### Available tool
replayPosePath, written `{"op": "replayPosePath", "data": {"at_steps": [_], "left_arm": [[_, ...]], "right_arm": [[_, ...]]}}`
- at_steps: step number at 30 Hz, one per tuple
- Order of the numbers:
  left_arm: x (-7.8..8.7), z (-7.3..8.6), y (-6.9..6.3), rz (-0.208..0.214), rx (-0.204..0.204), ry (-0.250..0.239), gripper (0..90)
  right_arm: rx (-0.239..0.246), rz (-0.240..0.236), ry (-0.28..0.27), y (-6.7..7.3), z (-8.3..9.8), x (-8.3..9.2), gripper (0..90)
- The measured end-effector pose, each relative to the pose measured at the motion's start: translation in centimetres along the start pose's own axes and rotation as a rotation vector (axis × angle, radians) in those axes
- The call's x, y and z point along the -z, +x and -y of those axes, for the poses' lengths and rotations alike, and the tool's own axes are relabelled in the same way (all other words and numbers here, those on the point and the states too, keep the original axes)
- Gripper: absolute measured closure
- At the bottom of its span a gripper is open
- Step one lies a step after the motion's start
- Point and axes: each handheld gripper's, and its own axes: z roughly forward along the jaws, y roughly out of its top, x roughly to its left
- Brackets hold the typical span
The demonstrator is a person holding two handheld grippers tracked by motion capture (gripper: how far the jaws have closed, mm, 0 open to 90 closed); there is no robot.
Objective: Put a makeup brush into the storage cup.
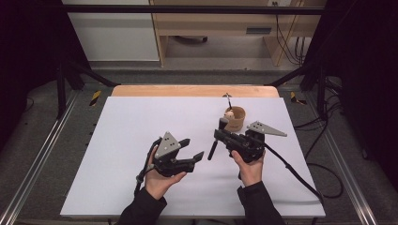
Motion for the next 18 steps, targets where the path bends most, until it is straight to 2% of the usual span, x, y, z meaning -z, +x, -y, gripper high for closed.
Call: {"op": "replayPosePath", "data": {"at_steps": [5, 18], "left_arm": [[0.7, 0.3, 0.7, -0.009, -0.018, 0.015, 26.4], [2.3, 1.2, 2.4, -0.039, 0.013, 0.02, 16.8]], "right_arm": [[0.031, 0.016, 0.004, -0.2, -0.2, 0.2, 77.2], [0.09, 0.061, 0.002, -0.6, -0.8, 0.8, 77.2]]}}
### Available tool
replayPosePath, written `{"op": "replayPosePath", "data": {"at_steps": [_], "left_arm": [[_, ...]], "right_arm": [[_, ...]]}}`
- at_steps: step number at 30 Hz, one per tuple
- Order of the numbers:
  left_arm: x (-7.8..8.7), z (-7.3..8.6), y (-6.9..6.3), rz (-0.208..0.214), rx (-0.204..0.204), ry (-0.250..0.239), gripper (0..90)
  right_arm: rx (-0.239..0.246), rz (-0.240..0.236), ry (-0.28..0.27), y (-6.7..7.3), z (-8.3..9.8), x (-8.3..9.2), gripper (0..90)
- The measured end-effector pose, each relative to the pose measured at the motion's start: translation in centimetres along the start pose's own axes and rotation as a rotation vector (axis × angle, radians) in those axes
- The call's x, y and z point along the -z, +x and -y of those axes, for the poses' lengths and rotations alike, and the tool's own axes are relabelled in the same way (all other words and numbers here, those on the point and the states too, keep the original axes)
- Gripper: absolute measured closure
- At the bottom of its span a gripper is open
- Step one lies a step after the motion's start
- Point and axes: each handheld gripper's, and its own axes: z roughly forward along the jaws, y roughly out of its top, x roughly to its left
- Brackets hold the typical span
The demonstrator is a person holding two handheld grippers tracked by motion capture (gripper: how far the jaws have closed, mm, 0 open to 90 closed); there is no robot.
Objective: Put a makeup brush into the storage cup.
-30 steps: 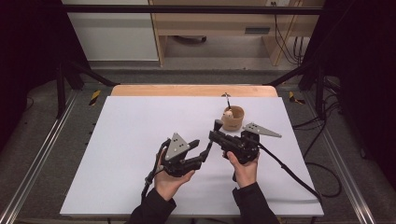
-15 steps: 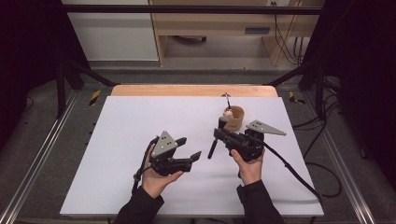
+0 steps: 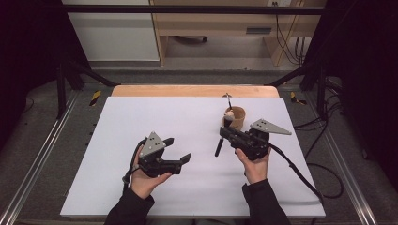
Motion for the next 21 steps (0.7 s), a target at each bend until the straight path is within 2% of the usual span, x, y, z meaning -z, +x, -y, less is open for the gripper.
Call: {"op": "replayPosePath", "data": {"at_steps": [4, 7, 11, 21], "left_arm": [[0.5, 0.3, 0.6, -0.009, 0.008, 0.001, 15.4], [0.9, 0.6, 1.0, -0.019, -0.001, 0.003, 14.8], [1.5, 1.0, 1.6, -0.029, 0.011, -0.003, 14.3], [3.1, 2.2, 2.9, -0.088, 0.002, -0.004, 12.2]], "right_arm": [[0.015, 0.013, -0.003, -0.2, -0.2, 0.2, 77.2], [0.021, 0.018, -0.001, -0.3, -0.3, 0.3, 77.2], [0.032, 0.029, -0.003, -0.5, -0.5, 0.5, 77.2], [0.06, 0.05, -0.004, -0.9, -0.8, 1.0, 77.2]]}}
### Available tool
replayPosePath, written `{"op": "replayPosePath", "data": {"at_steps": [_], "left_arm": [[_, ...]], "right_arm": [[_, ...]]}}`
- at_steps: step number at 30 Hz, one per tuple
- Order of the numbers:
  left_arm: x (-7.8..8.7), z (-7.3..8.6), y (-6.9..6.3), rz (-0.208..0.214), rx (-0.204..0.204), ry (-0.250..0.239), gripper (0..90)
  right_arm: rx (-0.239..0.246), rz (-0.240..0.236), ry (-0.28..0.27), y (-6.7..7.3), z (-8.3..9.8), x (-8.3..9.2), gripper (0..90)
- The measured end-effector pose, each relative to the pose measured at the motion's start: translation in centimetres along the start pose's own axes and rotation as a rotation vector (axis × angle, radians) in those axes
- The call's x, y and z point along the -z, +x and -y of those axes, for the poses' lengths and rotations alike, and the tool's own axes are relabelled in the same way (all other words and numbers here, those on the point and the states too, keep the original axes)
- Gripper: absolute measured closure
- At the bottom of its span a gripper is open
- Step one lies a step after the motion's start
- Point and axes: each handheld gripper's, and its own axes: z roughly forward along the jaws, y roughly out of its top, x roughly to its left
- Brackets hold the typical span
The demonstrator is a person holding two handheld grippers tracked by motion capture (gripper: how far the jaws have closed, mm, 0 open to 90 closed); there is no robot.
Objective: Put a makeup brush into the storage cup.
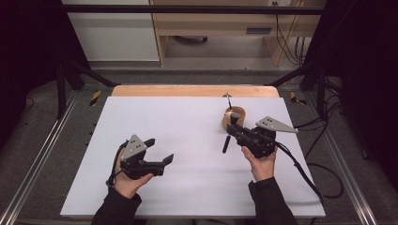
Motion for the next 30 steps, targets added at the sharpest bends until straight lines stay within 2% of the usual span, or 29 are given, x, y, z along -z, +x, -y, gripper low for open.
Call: {"op": "replayPosePath", "data": {"at_steps": [5, 15, 30], "left_arm": [[0.7, 0.5, 0.8, -0.025, 0.011, -0.007, 11.9], [1.9, 1.7, 2.1, -0.055, 0.007, 0.001, 10.8], [3.3, 3.6, 3.9, -0.103, 0.02, 0.008, 9.6]], "right_arm": [[0.018, 0.015, -0.002, -0.3, -0.2, 0.2, 77.2], [0.042, 0.039, -0.006, -0.9, -0.7, 0.6, 77.2], [0.063, 0.064, -0.01, -1.5, -1.2, 0.8, 77.2]]}}
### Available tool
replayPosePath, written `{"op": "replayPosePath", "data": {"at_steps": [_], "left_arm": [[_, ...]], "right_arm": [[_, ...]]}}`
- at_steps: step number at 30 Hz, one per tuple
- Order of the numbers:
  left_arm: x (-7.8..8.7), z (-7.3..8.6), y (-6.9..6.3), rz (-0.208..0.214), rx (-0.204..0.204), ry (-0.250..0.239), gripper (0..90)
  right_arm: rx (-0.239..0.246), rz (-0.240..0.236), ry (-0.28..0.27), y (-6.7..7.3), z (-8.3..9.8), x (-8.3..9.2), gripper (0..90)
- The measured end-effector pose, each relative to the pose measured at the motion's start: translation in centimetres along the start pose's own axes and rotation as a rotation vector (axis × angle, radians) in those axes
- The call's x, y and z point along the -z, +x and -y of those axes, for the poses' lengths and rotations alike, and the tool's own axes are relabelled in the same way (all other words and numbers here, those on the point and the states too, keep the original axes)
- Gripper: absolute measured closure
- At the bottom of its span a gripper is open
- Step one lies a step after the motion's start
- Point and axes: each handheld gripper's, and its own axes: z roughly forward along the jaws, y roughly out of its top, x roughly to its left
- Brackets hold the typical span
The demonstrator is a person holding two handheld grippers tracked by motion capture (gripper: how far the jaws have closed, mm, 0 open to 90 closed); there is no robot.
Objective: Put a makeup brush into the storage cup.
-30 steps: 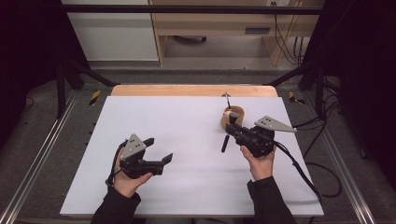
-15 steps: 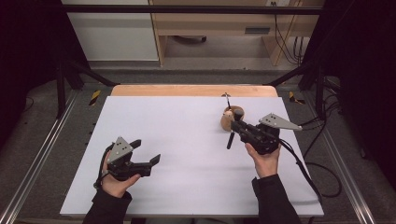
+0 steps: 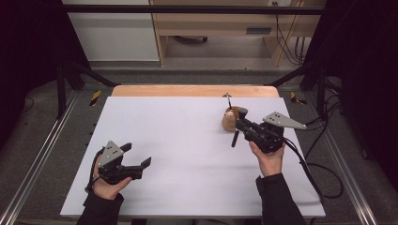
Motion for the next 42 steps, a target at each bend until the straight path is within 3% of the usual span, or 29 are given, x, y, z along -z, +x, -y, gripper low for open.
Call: {"op": "replayPosePath", "data": {"at_steps": [24, 42], "left_arm": [[1.1, 1.9, 2.0, -0.04, 0.007, 0.003, 8.3], [0.9, 2.0, 2.0, -0.035, 0.006, 0.007, 8.1]], "right_arm": [[0.011, 0.069, -0.023, -2.0, -1.0, -0.6, 77.2], [-0.002, 0.136, -0.028, -4.1, -2.0, -3.5, 77.2]]}}
